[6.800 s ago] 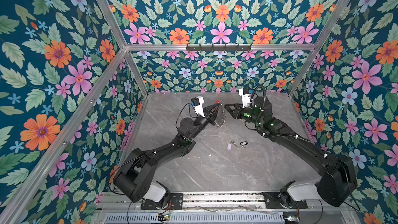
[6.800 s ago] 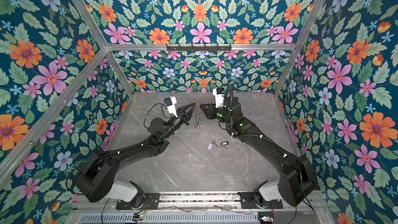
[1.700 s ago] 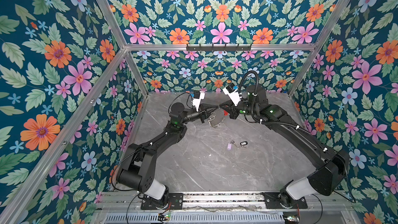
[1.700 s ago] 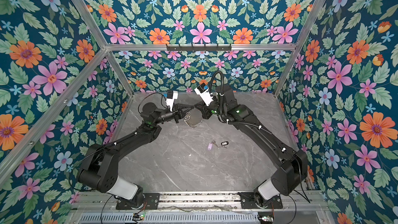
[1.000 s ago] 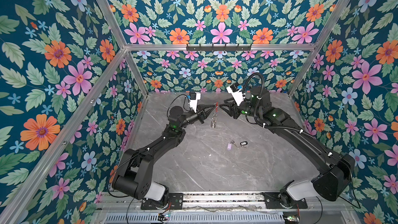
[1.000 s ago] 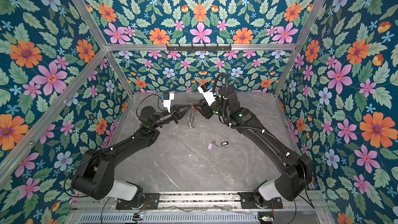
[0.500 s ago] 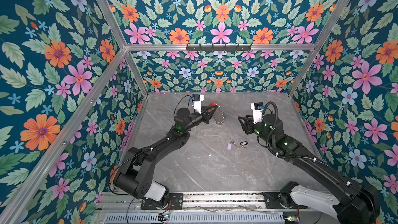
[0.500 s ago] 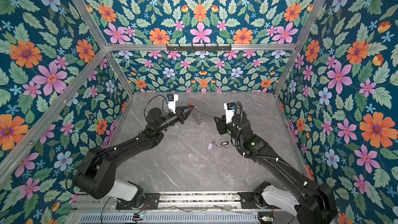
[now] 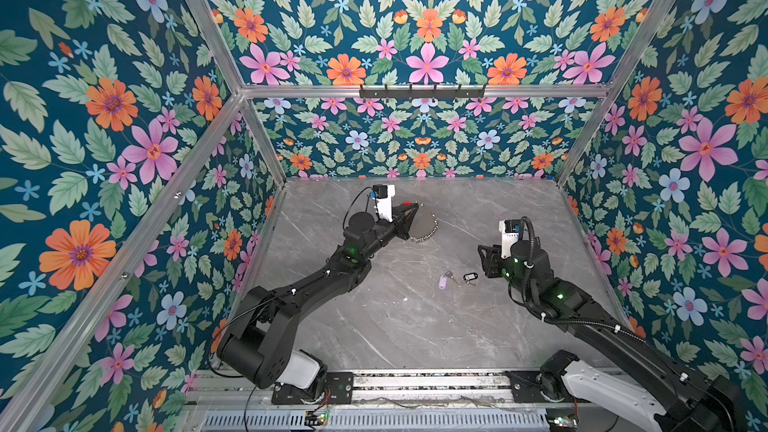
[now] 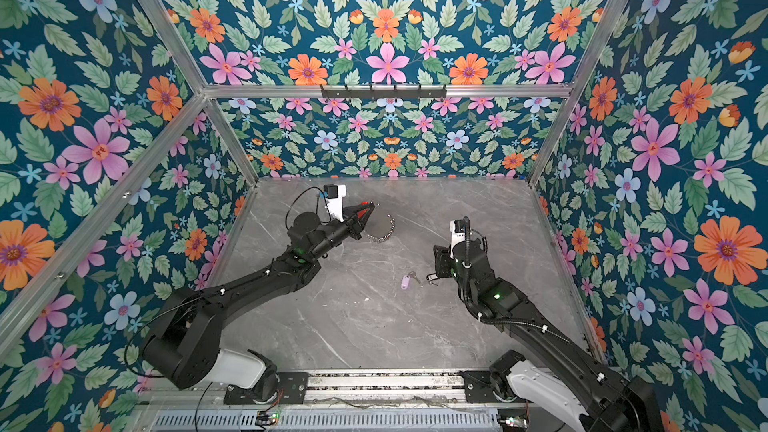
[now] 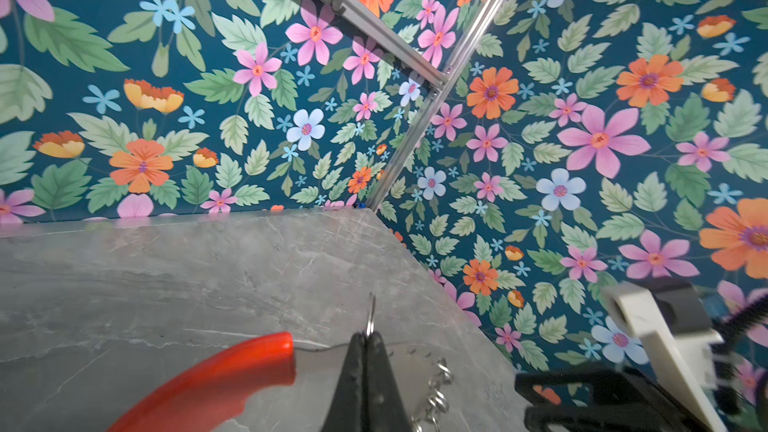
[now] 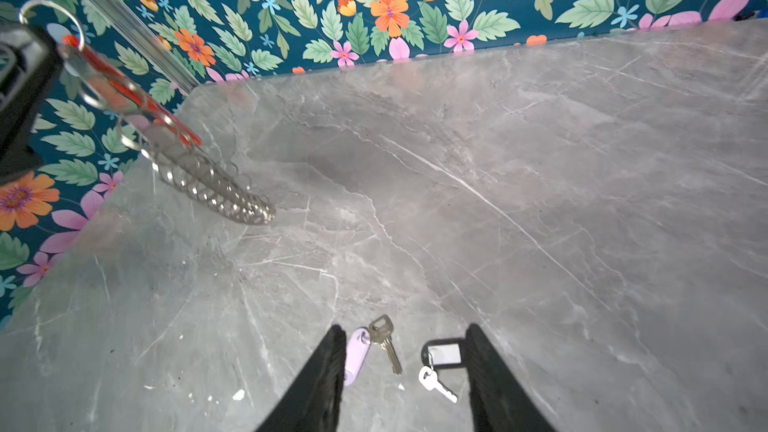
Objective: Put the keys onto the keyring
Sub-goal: 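Release the keyring with the right gripper and move it down toward the keys, then lower the right gripper onto the black-tag key and grasp its ring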
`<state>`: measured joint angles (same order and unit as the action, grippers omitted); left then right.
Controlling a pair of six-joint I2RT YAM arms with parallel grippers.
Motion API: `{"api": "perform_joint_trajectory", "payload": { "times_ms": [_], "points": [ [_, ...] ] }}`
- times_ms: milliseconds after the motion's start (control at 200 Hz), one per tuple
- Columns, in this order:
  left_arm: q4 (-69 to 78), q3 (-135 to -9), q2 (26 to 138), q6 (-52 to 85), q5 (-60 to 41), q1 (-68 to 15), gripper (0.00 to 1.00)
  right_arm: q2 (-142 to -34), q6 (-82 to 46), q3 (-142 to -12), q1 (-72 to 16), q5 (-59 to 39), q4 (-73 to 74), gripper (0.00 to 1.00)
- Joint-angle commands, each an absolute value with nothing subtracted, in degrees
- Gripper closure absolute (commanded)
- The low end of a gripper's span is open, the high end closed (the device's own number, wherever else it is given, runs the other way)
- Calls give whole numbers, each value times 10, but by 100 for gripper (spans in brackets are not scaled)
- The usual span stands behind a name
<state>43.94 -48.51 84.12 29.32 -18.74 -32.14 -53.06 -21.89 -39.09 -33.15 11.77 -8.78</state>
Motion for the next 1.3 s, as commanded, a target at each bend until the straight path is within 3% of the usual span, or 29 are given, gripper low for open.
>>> {"api": "perform_joint_trajectory", "payload": {
  "times_ms": [0, 450, 635, 790, 1096, 1291],
  "points": [
    [406, -508, 849, 278, -164, -321, 100, -530, -236, -392, -331, 123, -135, 53],
    [395, -526, 857, 255, -205, -321, 100, -592, -300, -356, -331, 74, -136, 54],
    [478, -478, 852, 279, -220, -321, 100, -637, -314, -347, -331, 53, -128, 59],
    [393, -520, 849, 260, -228, -321, 100, -670, -336, -344, -331, 42, -116, 62],
    [405, -501, 827, 249, -216, -319, 100, -753, -344, -393, -331, 12, -127, 69],
    [398, -494, 814, 244, -219, -317, 100, -801, -339, -432, -331, 24, -155, 80]
  ]
}}
